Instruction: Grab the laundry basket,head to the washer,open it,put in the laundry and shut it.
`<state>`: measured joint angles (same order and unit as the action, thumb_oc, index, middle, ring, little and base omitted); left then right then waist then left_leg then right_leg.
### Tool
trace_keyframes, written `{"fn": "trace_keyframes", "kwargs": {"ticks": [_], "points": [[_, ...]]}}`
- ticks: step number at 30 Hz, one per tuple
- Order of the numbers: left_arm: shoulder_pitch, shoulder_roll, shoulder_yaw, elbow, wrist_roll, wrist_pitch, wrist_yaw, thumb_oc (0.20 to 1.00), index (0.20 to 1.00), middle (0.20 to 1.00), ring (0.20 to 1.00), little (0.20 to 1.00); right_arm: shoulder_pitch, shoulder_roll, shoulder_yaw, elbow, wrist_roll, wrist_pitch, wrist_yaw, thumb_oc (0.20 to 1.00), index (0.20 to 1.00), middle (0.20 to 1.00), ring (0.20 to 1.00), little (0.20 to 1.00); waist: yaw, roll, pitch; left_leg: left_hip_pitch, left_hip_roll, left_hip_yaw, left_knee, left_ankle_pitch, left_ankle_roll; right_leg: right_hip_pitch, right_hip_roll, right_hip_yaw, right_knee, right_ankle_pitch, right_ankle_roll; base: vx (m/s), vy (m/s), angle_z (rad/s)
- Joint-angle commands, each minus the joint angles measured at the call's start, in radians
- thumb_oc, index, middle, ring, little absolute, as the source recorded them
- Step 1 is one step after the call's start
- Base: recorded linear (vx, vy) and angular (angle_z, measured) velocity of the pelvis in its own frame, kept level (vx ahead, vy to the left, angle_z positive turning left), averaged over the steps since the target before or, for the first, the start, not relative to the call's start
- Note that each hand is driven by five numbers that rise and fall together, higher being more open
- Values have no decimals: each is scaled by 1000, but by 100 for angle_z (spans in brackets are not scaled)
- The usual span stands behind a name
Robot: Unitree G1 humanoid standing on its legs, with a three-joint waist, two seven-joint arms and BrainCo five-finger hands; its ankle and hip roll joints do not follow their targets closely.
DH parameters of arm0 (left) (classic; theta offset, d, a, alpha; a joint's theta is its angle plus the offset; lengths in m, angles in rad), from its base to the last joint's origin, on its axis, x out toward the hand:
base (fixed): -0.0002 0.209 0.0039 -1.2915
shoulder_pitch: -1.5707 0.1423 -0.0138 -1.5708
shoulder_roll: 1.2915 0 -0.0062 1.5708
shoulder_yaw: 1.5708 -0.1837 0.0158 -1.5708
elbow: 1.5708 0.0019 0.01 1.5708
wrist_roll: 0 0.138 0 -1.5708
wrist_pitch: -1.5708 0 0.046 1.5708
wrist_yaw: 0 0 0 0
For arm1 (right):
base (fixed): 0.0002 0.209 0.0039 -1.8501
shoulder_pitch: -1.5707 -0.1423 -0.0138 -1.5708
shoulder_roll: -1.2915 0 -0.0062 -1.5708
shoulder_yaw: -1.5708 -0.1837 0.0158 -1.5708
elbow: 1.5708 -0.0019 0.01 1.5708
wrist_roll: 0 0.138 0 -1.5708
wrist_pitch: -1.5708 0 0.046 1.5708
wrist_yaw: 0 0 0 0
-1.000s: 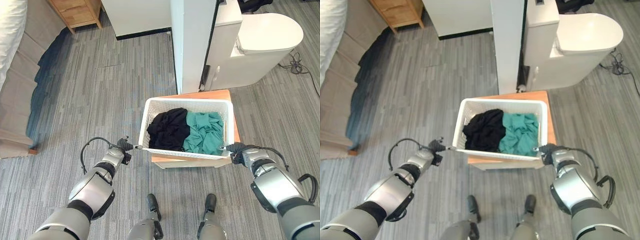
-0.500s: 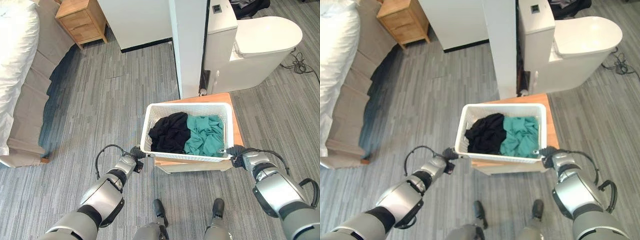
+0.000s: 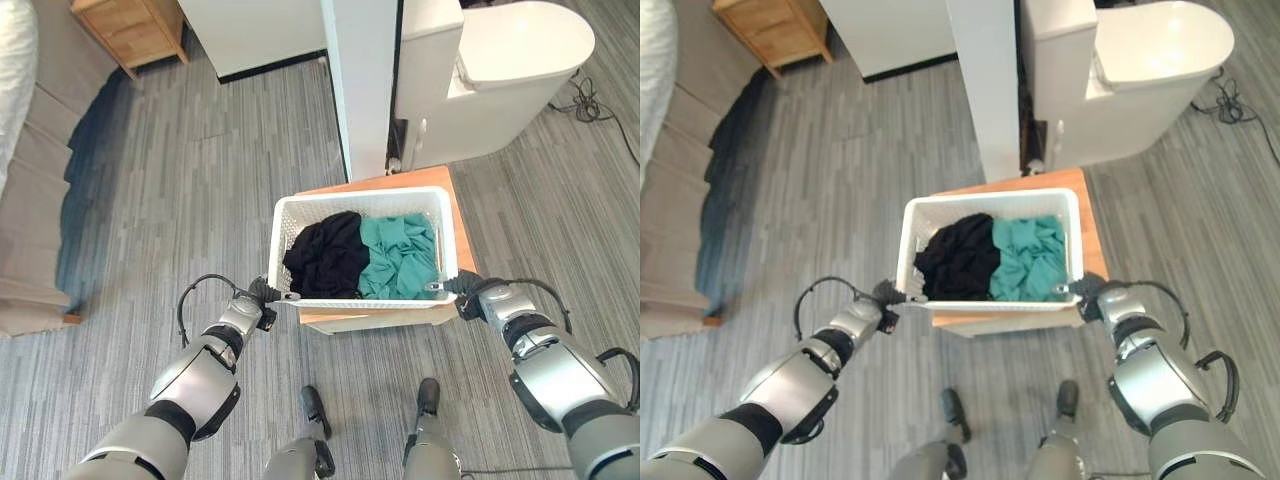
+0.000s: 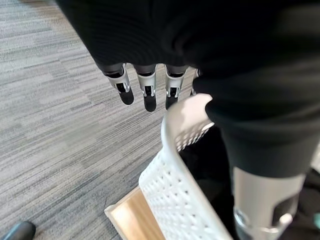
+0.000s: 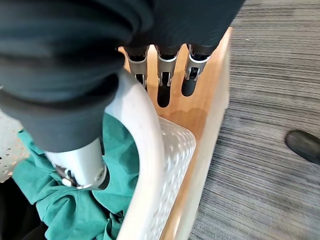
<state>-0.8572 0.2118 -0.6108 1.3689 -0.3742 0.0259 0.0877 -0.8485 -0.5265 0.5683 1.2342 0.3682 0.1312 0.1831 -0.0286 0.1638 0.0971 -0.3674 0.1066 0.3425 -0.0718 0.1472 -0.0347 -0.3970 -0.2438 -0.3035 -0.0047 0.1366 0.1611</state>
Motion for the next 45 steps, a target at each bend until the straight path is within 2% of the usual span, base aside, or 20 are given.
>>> {"fn": "trace_keyframes", "kwargs": {"ticks": [1,10,13,14,22,24,25,32,45], "points": [[-137,75,41,59,2,-37,31,1000,1000,1000,1000,1000,-98,48,35,71,-27,-16,-8,768,768,768,768,768,22,-67,116,19,-28,-48,-15,14,-58,55,23,-32,-83,84,17,0,0,0],[-151,94,66,34,-16,-48,53,1000,1000,1000,1000,1000,-48,-41,23,-132,-96,-26,-27,740,740,740,740,740,8,-91,143,-20,-27,-50,-15,18,-56,15,31,-19,-83,95,16,0,0,0],[-156,104,77,19,-17,-53,63,1000,1000,1000,1000,1000,-10,-77,6,-219,-131,-27,-26,774,774,774,774,774,5,-96,148,-29,-28,-50,-15,18,-56,6,32,-20,-83,97,17,0,0,0],[-160,110,88,9,-21,-54,69,1000,1000,1000,1000,1000,16,-100,-13,-263,-144,-25,-29,1000,1000,1000,1000,1000,2,-99,151,-34,-29,-50,-15,17,-56,2,32,-18,-83,98,18,0,0,0],[-206,92,58,20,-14,-51,76,1000,1000,1000,1000,1000,47,-145,-74,-268,-78,-12,-24,1000,1000,1000,1000,1000,-3,-102,146,-40,-31,-56,-15,14,-54,1,30,-20,-83,97,18,0,0,0],[-224,86,42,36,-13,-49,76,1000,1000,1000,1000,1000,19,-156,-71,-230,-52,-8,-23,1000,1000,1000,1000,1000,-3,-104,143,-40,-32,-58,-15,13,-53,1,30,-21,-83,97,19,42,6,1],[-224,86,42,36,-13,-49,76,1000,1000,1000,1000,1000,18,-156,-70,-228,-52,-8,-23,1000,1000,1000,1000,1000,-1,-101,138,-31,-30,-68,-15,-9,-62,9,33,-12,-83,80,30,83,2,1],[-256,114,7,79,-26,-47,74,1000,1000,1000,1000,1000,-140,-145,-49,-93,98,-22,-41,1000,1000,1000,1000,1000,-6,-112,139,-44,-34,-61,-15,11,-54,0,32,-24,-83,101,19,-21,3,1],[-308,125,-5,77,-52,-50,83,1000,1000,1000,1000,1000,-247,-127,-12,-118,110,-34,-76,1000,1000,1000,1000,1000,-7,-112,140,-47,-34,-58,-15,8,-54,-7,34,-23,-83,103,21,0,0,0]]}}
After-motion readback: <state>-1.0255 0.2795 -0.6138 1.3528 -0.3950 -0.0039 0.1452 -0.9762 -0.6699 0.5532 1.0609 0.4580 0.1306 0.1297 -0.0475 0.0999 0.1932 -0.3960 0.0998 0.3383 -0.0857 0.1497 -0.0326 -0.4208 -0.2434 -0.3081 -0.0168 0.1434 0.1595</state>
